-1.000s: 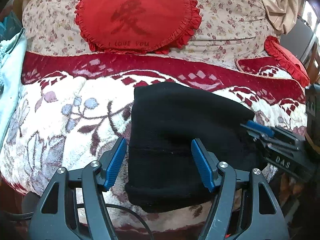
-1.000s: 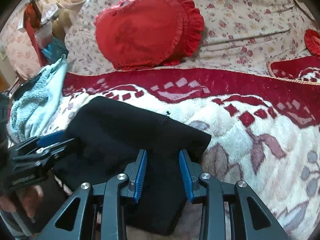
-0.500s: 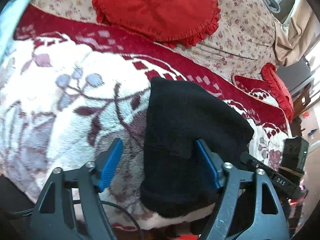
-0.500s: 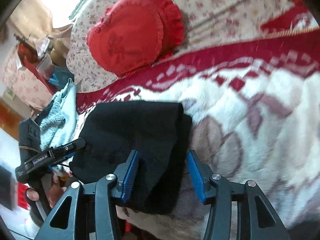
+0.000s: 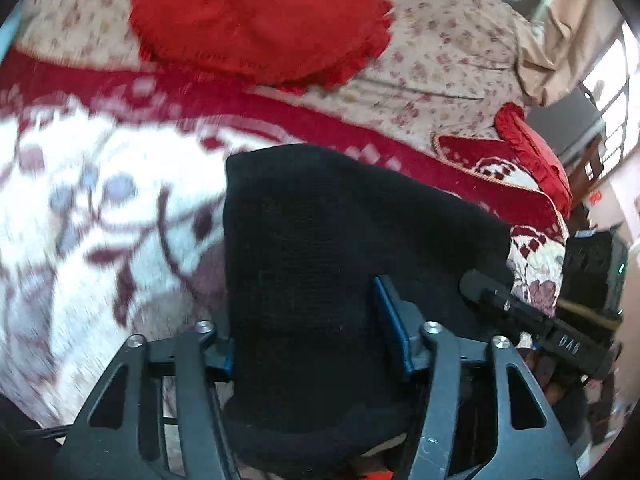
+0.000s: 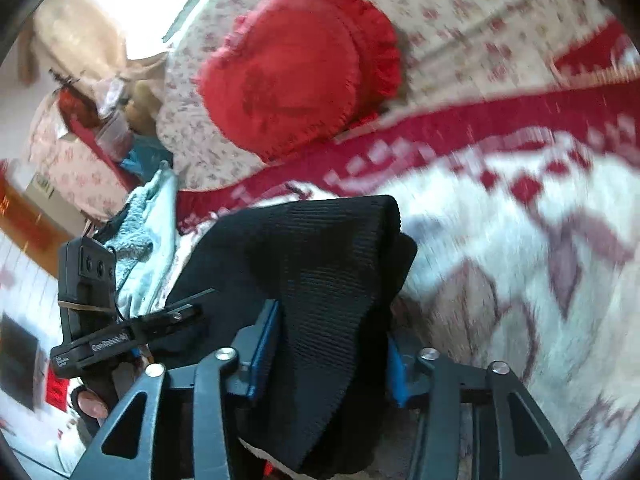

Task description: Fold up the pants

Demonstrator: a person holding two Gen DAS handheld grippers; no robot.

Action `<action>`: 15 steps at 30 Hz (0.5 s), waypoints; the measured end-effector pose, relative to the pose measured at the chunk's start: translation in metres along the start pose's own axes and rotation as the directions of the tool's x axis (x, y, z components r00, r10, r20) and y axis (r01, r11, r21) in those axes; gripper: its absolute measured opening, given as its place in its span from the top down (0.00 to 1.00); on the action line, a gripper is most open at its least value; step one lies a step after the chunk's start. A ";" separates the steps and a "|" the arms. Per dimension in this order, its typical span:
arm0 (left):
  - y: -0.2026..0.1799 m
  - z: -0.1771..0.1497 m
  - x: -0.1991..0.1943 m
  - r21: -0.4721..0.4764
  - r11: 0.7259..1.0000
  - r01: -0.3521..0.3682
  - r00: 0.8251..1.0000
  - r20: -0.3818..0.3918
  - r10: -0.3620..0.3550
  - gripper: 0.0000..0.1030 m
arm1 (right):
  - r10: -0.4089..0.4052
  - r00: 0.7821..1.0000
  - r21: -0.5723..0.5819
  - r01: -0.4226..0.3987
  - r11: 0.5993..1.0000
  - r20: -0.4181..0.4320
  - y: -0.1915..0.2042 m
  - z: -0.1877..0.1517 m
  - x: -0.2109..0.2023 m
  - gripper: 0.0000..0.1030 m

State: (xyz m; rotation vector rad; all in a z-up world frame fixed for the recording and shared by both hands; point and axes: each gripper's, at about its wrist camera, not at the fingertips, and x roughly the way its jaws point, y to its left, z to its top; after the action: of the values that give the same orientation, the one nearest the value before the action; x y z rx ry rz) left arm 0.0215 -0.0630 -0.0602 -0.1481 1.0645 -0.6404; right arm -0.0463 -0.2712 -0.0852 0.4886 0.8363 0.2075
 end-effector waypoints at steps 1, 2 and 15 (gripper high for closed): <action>-0.002 0.007 -0.002 0.014 1.000 -0.006 1.000 0.015 0.006 0.48 | -0.003 1.000 -0.023 0.004 1.000 0.014 0.005 0.009 -0.002 0.61; -0.004 0.013 -0.003 0.019 1.000 -0.010 1.000 0.027 0.009 0.48 | -0.007 1.000 -0.038 0.008 0.999 0.027 0.009 0.017 -0.001 0.61; 0.027 0.053 0.037 -0.013 0.988 -0.153 0.988 0.017 0.153 0.35 | -0.216 0.976 -0.106 0.215 0.971 -0.006 -0.003 0.065 0.054 0.50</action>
State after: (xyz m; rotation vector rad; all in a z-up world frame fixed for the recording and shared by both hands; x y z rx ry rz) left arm 0.0902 -0.0715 -0.0736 -0.0808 1.0510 -0.4936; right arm 0.0378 -0.2760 -0.0854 0.2947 0.8839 0.0549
